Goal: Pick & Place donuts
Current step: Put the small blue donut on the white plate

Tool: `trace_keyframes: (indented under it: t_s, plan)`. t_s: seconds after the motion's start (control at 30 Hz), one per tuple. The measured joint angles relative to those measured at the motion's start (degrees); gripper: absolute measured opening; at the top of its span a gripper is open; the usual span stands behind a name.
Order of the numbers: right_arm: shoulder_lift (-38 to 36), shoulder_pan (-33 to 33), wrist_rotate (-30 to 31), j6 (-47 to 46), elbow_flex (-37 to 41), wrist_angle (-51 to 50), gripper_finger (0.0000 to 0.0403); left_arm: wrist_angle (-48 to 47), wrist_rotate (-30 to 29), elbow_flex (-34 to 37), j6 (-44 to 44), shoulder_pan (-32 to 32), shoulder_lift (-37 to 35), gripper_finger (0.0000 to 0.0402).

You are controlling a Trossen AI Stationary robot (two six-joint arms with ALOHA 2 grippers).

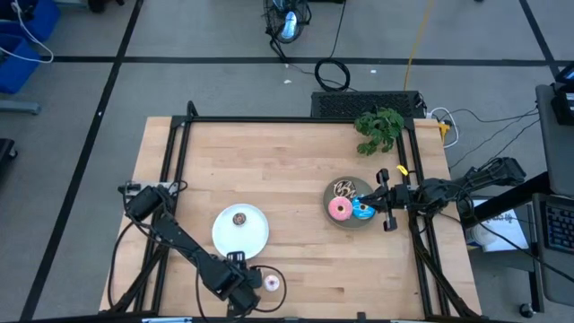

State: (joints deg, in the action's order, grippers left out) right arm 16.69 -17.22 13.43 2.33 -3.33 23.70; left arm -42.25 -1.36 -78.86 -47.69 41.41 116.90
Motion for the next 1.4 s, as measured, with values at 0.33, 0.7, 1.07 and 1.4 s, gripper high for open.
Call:
trace_keyframes:
  t_s: [0.33,0.7,1.07,1.4]
  plan:
    - [0.0,0.0,0.0,-0.09,-0.01,0.0,0.0,0.23,1.76,-0.35,0.69,-0.22,-2.3,0.0148]
    - [0.0,0.0,0.0,-0.09,-0.02,0.02,0.0,-2.19,-0.78,-0.5,1.9,-0.48,-11.01,0.012]
    - [0.0,-0.01,0.0,-0.13,0.0,0.04,0.0,-15.95,-8.61,-0.62,1.63,-4.31,-25.97,0.0152]
    - [0.0,-0.01,0.0,-0.03,-0.02,0.02,0.0,-27.88,-10.25,-0.63,6.07,-11.57,-28.35,0.0172]
